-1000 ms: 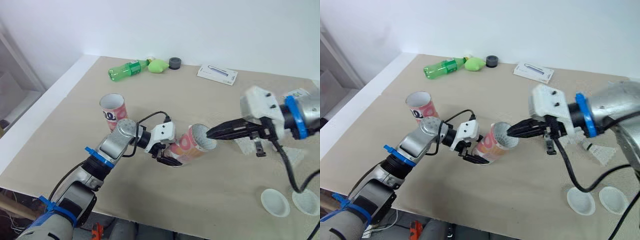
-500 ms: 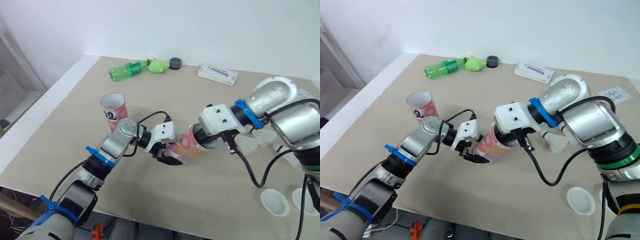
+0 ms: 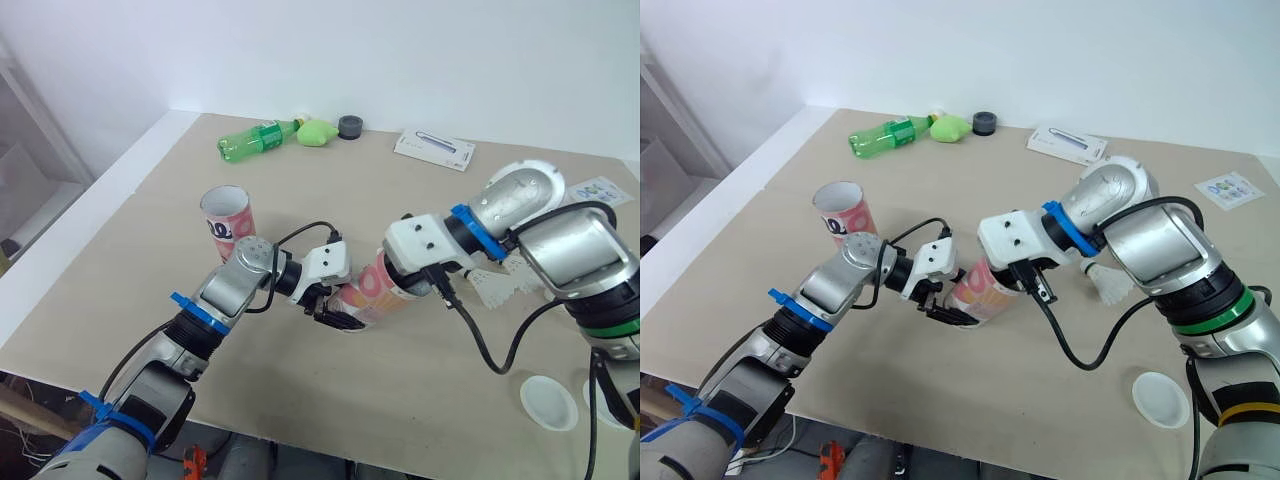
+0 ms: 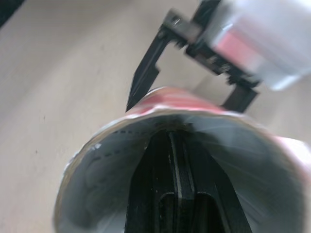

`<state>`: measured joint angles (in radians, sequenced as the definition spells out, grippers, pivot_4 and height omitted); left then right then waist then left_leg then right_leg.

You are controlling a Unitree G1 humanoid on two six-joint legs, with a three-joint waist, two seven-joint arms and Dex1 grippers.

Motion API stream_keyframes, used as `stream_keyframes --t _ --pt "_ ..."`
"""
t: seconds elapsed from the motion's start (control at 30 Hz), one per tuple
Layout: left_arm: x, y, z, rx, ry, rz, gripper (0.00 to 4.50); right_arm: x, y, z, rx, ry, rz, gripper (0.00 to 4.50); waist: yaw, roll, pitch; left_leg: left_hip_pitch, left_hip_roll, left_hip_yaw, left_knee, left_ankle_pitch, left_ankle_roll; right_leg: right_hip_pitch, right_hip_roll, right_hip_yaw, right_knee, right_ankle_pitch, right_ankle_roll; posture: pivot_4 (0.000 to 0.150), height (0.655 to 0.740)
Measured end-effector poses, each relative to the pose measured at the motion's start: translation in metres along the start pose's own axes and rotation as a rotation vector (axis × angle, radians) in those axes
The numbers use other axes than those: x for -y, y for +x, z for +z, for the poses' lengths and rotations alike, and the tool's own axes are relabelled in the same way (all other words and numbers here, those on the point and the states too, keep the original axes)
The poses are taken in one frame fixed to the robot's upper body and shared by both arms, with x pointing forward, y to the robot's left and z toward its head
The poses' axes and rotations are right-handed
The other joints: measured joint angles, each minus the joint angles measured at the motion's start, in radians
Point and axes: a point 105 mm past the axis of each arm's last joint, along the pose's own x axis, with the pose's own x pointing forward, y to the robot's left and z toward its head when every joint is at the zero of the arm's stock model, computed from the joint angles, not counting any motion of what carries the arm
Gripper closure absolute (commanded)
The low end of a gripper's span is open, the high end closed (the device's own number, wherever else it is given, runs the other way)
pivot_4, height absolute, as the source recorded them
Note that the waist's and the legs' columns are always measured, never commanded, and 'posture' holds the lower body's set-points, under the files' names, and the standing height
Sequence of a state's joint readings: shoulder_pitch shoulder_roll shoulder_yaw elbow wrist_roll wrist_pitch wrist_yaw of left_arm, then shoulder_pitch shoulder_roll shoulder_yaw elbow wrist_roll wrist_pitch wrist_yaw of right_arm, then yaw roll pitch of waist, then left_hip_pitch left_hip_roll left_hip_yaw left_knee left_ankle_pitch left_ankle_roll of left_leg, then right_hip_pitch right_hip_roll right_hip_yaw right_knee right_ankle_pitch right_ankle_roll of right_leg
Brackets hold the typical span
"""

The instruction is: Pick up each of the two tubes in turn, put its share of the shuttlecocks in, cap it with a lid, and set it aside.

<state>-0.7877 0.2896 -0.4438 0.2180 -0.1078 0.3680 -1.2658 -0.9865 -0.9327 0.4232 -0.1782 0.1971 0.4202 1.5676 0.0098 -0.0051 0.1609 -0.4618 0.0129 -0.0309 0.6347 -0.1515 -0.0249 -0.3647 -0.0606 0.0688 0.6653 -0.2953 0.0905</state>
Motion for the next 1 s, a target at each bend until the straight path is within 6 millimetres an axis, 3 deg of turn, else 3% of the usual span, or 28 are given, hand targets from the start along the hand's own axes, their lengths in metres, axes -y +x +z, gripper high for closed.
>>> stream_keyframes --t 0.07,0.37,0.7,0.83,1.0 --pt "0.0 0.0 0.0 0.0 -0.001 0.001 1.19 0.003 -0.014 0.003 0.011 0.01 -0.041 4.45 0.0 0.0 0.0 0.0 0.0 0.0 0.0 0.0 0.0 -0.001 0.0 0.0 0.0 0.0 0.0 0.15 0.7294" --pt "-0.001 0.001 -0.001 0.009 -0.003 -0.002 1.19 0.0 -0.025 0.004 0.031 0.048 -0.062 4.45 0.001 0.0 0.0 0.0 0.0 0.0 0.0 0.0 0.0 -0.001 0.0 0.0 0.0 0.0 0.0 0.15 0.7294" --pt "0.0 0.003 0.0 0.062 0.005 0.008 1.19 -0.017 -0.069 0.006 0.131 0.189 -0.208 4.45 0.001 0.0 0.0 -0.001 0.0 0.0 -0.001 0.001 0.0 0.0 0.0 0.0 0.0 -0.001 -0.001 0.15 0.7294" --pt "0.01 0.014 0.002 0.161 -0.008 -0.034 1.19 -0.027 -0.087 -0.004 0.216 0.361 -0.368 4.45 0.0 -0.001 0.001 -0.001 0.0 0.001 -0.002 0.001 0.0 -0.002 0.0 0.001 0.0 -0.001 -0.002 0.15 0.7294" --pt "0.017 0.022 0.001 0.247 -0.039 -0.062 1.19 -0.043 -0.1 -0.025 0.203 0.506 -0.493 4.45 -0.002 -0.001 0.001 -0.002 0.001 0.001 -0.004 0.001 0.0 -0.004 0.001 0.001 0.002 -0.001 -0.003 0.15 0.7294"
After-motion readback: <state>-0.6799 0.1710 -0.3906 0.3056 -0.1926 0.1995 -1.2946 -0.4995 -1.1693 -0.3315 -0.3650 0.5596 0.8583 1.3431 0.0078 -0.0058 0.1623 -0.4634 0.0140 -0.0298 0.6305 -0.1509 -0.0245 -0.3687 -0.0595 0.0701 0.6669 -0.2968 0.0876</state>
